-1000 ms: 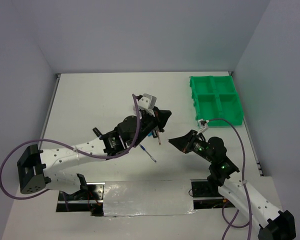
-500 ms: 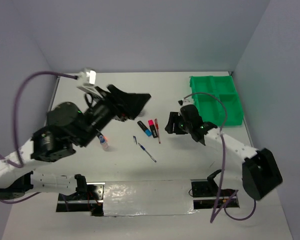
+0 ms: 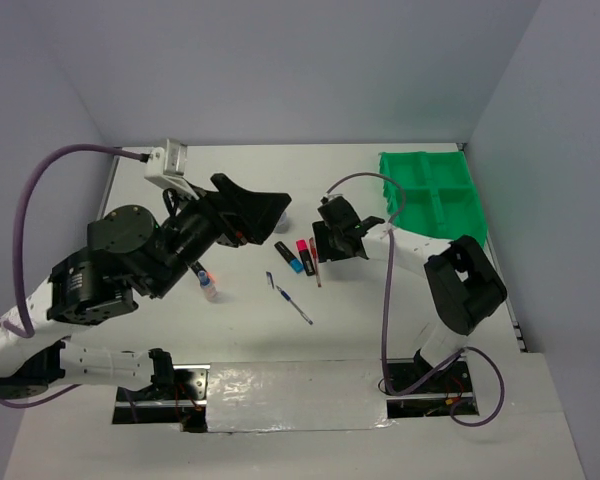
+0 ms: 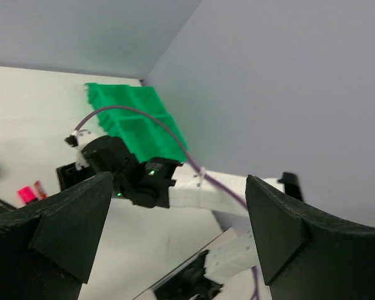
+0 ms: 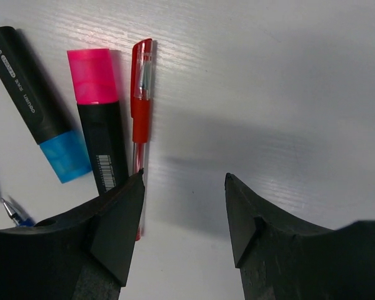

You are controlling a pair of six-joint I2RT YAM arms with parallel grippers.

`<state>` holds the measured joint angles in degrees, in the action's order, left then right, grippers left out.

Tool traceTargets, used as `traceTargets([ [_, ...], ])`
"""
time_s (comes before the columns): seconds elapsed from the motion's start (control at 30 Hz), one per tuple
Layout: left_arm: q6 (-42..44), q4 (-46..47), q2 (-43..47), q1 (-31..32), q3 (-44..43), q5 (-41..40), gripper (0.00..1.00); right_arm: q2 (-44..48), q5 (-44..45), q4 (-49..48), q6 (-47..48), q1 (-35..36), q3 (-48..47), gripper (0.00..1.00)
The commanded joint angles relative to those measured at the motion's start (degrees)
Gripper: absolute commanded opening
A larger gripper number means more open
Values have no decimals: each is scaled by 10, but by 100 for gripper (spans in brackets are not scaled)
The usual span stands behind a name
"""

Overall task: Sort the stationery into containers
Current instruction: Pick up the pen from the center of the board.

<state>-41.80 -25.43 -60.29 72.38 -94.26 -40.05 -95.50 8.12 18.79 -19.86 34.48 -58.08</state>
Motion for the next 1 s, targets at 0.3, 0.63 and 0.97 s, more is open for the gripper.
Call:
traceTargets([
  [0.3,54,42,50,3,42,-74,99,-71,-13,-3,8,13,-70,62],
  [0.63,55,61,79,2,84,-42,99,-123,-17,4,10,15,-96,56],
  [0.97,49,42,60,2,55,-17,99,-92,-57,-8,13,9,-41,0],
])
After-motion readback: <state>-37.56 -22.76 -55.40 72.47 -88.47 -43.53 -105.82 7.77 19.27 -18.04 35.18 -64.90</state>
